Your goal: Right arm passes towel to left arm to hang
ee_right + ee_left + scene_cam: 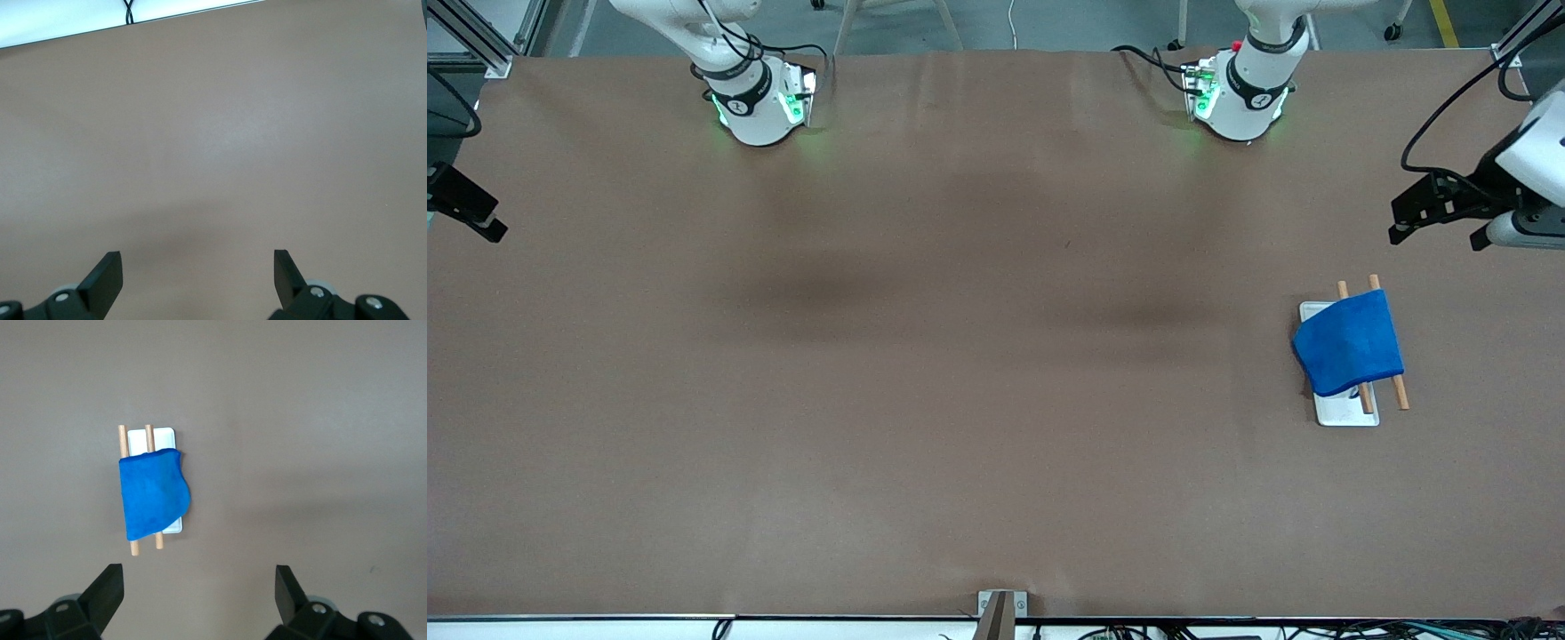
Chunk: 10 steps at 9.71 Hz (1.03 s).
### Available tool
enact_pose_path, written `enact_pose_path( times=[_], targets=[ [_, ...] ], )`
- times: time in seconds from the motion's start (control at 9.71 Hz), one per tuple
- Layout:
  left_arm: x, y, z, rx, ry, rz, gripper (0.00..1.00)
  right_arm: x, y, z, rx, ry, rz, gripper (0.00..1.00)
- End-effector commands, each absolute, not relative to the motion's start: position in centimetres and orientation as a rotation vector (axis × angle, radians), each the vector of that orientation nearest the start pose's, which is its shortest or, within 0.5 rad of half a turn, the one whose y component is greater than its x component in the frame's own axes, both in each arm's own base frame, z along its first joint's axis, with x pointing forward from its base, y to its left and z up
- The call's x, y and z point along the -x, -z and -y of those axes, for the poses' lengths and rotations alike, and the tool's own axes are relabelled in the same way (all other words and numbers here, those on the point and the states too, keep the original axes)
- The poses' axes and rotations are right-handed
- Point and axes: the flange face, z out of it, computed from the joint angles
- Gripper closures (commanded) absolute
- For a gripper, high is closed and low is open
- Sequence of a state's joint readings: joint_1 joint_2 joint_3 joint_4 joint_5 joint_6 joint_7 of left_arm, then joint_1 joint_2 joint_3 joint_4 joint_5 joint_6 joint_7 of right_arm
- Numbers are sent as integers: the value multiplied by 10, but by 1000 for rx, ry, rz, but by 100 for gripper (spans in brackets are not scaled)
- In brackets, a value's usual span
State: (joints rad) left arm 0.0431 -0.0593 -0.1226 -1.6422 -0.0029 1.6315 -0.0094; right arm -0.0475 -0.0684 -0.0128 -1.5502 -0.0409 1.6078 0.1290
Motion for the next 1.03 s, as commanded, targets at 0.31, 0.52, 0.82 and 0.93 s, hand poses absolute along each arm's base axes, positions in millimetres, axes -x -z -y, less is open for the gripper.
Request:
enact_pose_path(
  times=[0.31,0.52,0.82,0.93],
  targets=[
    [-533,-633,71,3114,-51,-47,0,-531,-677,31,3181,200,-270,0],
    [-523,-642,68,3114,-56,-31,0,-531,-678,37,3180,206,-277,0],
    [-523,-642,65,3131,-62,-45,0,-531,-676,38,3182,194,-280,0],
    [-522,-640,61,3138,-71,-39,0,-531,-678,38,3183,201,-268,0]
  ],
)
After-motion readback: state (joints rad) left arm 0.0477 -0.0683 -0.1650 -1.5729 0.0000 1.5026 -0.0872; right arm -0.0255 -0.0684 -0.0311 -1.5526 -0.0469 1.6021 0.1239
